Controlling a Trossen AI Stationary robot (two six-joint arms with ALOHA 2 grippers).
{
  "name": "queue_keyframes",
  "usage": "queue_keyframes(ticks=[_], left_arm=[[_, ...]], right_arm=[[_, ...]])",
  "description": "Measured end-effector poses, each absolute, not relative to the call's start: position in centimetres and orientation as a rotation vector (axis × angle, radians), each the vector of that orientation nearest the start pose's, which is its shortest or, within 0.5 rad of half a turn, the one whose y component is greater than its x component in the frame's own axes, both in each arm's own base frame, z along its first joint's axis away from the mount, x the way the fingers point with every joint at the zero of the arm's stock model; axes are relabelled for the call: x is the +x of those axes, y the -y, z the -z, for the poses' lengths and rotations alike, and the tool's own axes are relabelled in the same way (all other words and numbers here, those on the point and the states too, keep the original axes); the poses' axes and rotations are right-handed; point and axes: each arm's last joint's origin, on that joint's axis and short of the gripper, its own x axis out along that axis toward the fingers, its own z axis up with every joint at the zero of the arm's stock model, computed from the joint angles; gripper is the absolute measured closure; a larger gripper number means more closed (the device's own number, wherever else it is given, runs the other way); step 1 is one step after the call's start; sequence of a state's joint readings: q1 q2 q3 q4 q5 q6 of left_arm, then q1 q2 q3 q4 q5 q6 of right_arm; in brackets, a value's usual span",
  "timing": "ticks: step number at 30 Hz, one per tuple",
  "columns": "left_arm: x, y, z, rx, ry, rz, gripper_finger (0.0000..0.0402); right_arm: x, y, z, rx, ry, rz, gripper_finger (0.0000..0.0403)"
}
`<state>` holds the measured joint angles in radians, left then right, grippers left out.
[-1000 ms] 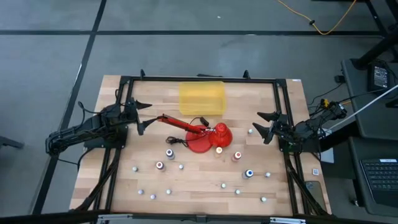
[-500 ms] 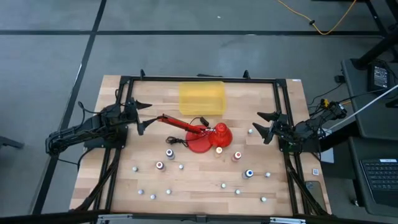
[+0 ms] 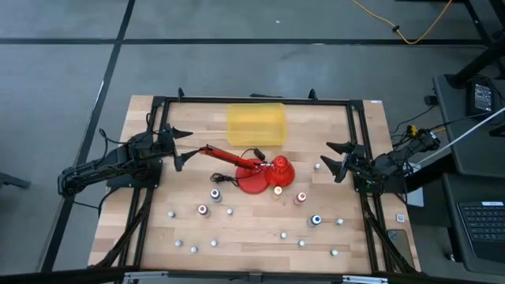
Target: Pick & Place food coloring
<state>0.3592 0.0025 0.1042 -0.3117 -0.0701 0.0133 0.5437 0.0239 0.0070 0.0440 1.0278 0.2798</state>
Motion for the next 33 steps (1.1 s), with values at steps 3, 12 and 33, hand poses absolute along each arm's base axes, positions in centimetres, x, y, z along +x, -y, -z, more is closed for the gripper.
queue_keyframes(ticks=[3,12,33], left_arm=[[8.18,-3.29,-16.85,-0.018,-0.213,-0.426,0.0036],[8.17,-3.32,-16.85,-0.016,-0.214,-0.439,0.0036],[8.11,-3.47,-16.93,-0.023,-0.203,-0.495,0.0034]], right_arm=[[8.54,-2.26,-16.78,0.293,0.087,0.479,0.0056],[8.54,-2.26,-16.77,0.293,0.086,0.479,0.0056],[8.54,-2.26,-16.78,0.293,0.087,0.478,0.0056]])
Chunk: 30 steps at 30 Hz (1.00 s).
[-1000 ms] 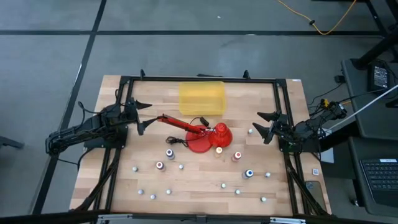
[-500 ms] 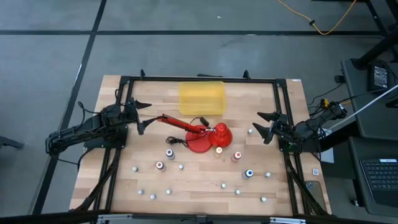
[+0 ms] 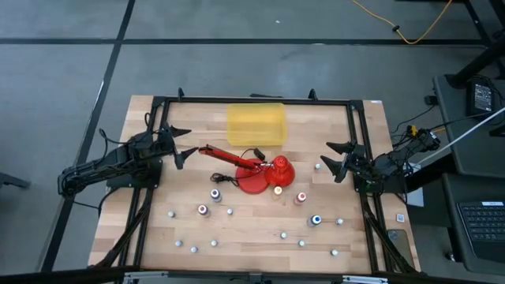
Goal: Pick & Place food coloring
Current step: Put the black food coloring bottle into the yellow bin
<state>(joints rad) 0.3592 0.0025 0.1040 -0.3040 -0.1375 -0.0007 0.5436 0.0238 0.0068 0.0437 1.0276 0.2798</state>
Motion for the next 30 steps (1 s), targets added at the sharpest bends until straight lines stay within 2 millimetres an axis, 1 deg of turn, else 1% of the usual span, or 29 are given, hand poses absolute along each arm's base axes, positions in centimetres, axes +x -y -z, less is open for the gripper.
queue_keyframes(ticks=[5,8,10,12,14,18,20,25,30], left_arm=[[8.1,-3.5,-16.9,-0.129,-0.176,-0.506,0.0034],[8.1,-3.5,-16.9,-0.143,-0.174,-0.508,0.0034],[8.1,-3.5,-16.9,-0.182,-0.160,-0.518,0.0034],[8.0,-3.5,-17.3,-0.212,-0.140,-0.536,0.0034],[7.8,-3.5,-18.6,-0.212,-0.104,-0.574,0.0034],[7.2,-3.7,-21.0,-0.191,-0.123,-0.699,0.0034],[7.0,-3.7,-22.5,-0.200,-0.096,-0.738,0.0034],[6.8,-3.8,-26.1,-0.223,-0.033,-0.835,0.0034],[6.8,-3.8,-29.8,-0.182,-0.047,-0.933,0.0034]], right_arm=[[8.5,-2.3,-16.8,0.293,0.087,0.478,0.0056],[8.5,-2.3,-16.8,0.293,0.087,0.478,0.0056],[8.5,-2.3,-16.8,0.294,0.087,0.478,0.0056],[8.5,-2.3,-16.8,0.294,0.087,0.478,0.0056],[8.5,-2.3,-16.8,0.293,0.087,0.478,0.0056],[8.5,-2.3,-16.8,0.294,0.087,0.478,0.0056],[8.5,-2.3,-16.8,0.293,0.087,0.478,0.0056],[8.5,-2.3,-16.8,0.293,0.087,0.479,0.0056],[8.5,-2.3,-16.8,0.293,0.087,0.479,0.0056]])
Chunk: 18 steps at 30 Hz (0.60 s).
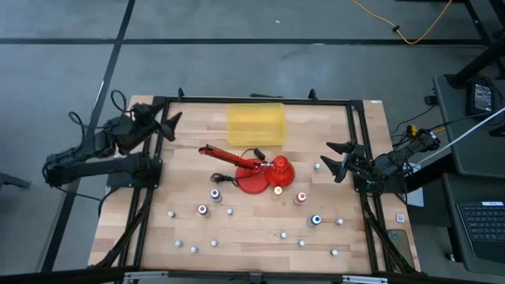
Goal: Pick & Place food coloring
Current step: Put the black food coloring bottle into the yellow bin
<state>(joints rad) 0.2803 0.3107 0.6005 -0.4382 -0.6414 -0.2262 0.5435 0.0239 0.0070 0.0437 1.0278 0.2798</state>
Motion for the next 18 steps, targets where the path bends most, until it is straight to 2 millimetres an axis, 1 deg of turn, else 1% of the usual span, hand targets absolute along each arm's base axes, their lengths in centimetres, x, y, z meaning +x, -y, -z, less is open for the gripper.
queue_keyframes(ticks=[4,11,18], left_arm=[[7.9,-3.8,-32.6,-0.157,-0.103,-0.957,0.0034],[10.5,-3.4,-37.1,-0.121,-0.236,-0.962,0.0034],[13.3,-1.8,-40.1,-0.140,-0.362,-0.938,0.0034]], right_arm=[[8.5,-2.3,-16.8,0.294,0.087,0.479,0.0056],[8.5,-2.3,-16.8,0.294,0.087,0.478,0.0056],[8.5,-2.3,-16.8,0.293,0.087,0.479,0.0056]])
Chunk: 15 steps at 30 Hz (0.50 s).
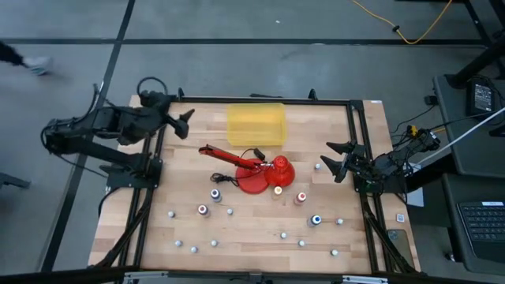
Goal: Pick & Place food coloring
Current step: Put the black food coloring bottle into the yellow bin
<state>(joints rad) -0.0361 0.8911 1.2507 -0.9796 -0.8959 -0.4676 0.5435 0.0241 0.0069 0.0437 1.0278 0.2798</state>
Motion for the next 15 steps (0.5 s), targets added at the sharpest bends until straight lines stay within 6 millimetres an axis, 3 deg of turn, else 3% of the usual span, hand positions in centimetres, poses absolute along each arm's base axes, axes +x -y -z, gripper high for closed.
queue_keyframes(ticks=[8,15], left_arm=[[15.5,1.2,-41.2,-0.262,-0.482,-0.852,0.0037],[15.9,3.8,-40.0,-0.400,-0.672,-0.789,0.0043]], right_arm=[[8.5,-2.3,-16.8,0.293,0.087,0.478,0.0056],[8.5,-2.3,-16.8,0.294,0.087,0.478,0.0056]])
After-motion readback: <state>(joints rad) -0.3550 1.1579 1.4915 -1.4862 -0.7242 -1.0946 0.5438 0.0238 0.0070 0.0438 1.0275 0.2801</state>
